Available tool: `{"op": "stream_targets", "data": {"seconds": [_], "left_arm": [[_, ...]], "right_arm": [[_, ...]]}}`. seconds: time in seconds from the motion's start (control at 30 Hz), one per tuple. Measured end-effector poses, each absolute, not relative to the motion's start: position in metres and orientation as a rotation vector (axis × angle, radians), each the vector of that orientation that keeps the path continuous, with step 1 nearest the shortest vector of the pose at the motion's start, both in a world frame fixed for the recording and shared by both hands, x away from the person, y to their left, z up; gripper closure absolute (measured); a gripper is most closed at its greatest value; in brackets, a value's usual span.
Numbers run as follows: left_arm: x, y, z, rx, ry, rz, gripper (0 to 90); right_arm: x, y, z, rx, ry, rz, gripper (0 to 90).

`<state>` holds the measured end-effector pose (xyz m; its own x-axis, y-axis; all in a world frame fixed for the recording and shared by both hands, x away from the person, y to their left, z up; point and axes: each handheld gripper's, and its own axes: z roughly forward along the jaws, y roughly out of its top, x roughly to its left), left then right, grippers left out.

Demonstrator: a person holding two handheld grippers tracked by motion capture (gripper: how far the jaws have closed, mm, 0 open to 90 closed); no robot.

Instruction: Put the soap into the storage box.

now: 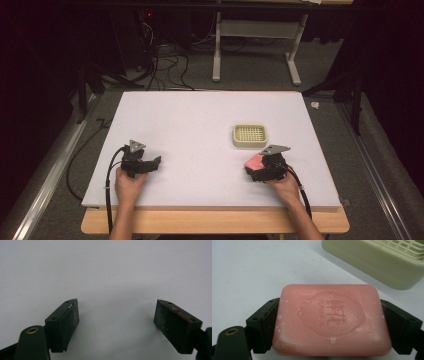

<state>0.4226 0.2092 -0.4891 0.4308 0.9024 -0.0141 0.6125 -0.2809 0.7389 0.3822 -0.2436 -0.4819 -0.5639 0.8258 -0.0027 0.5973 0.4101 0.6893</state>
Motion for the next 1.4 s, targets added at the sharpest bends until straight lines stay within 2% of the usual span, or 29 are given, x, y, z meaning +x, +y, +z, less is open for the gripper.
{"op": "stream_targets", "data": {"seconds": [1.4], "left_arm": [[0.423,0.209,-0.489,2.006,1.273,0.545,20.7]], "right_arm": [[0.377,-0.249,-0.443,1.212,2.29,1.049,13.6]]}}
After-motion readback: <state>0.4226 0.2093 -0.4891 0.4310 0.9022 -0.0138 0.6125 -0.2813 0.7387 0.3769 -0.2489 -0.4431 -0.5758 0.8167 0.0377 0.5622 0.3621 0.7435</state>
